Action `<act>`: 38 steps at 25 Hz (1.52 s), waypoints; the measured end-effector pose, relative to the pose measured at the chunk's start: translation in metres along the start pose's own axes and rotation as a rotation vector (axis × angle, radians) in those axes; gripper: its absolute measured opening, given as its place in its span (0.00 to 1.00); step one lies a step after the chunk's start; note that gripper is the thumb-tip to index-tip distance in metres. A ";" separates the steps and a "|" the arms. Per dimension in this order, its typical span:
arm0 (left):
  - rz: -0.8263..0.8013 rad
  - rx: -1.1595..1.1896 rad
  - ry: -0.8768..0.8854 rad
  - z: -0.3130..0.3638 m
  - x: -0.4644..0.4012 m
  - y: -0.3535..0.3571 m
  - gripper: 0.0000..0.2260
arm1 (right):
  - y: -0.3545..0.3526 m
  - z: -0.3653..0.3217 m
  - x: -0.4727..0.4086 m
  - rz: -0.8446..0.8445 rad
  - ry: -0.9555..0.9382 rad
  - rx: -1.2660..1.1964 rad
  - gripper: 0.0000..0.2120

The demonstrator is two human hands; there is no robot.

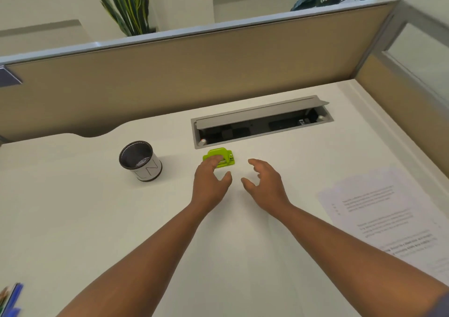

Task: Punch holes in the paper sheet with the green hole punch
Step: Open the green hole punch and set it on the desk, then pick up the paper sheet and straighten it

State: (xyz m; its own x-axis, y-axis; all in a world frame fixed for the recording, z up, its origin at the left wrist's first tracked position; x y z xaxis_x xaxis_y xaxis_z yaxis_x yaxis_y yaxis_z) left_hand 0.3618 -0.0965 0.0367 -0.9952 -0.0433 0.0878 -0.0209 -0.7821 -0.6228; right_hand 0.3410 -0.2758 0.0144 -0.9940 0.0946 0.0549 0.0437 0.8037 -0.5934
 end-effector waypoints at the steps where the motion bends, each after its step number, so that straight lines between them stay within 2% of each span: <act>1: -0.053 -0.002 -0.002 0.010 0.015 0.011 0.24 | -0.013 0.004 0.017 0.008 0.007 -0.020 0.26; 8: -0.443 -0.083 0.177 0.067 0.118 0.119 0.23 | -0.091 0.075 0.120 0.074 0.140 -0.014 0.22; 13: -0.623 -0.222 0.330 0.101 0.174 0.205 0.28 | -0.185 0.152 0.160 0.219 0.327 0.156 0.26; 16: -0.644 -0.360 0.353 0.111 0.193 0.244 0.31 | -0.242 0.201 0.169 0.228 0.528 0.342 0.29; 19: -0.668 -0.522 0.375 0.114 0.205 0.270 0.33 | -0.289 0.238 0.171 0.233 0.698 0.391 0.25; 21: -0.668 -0.587 0.394 0.114 0.209 0.278 0.32 | -0.307 0.256 0.170 0.214 0.758 0.391 0.26; 27: -0.563 -0.686 0.465 0.118 0.208 0.276 0.28 | -0.324 0.284 0.167 0.105 0.831 0.385 0.40; 30: -0.533 -0.676 0.462 0.119 0.206 0.276 0.27 | -0.325 0.286 0.161 0.061 0.822 0.294 0.40; 35: -0.518 -0.671 0.449 0.115 0.206 0.277 0.27 | -0.318 0.287 0.164 0.031 0.750 0.045 0.23; 38: -0.518 -0.661 0.432 0.114 0.206 0.277 0.27 | -0.320 0.280 0.165 0.062 0.748 -0.171 0.26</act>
State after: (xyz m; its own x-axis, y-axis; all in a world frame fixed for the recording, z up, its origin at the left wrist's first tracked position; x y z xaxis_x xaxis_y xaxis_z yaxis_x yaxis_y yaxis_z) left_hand 0.1621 -0.3933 -0.0289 -0.7931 0.5488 0.2643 -0.3889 -0.1221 -0.9132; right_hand 0.1349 -0.6818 -0.0110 -0.6597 0.4655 0.5900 0.1727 0.8580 -0.4838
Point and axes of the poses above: each hand's wrist, its own x-axis away from the middle knuckle, its own y-axis out of the palm, z = x × y, the point moved 8 cm from there along -x, towards the middle knuckle, and after that the axes turned 1 degree about -x, right-handed, at the moved point
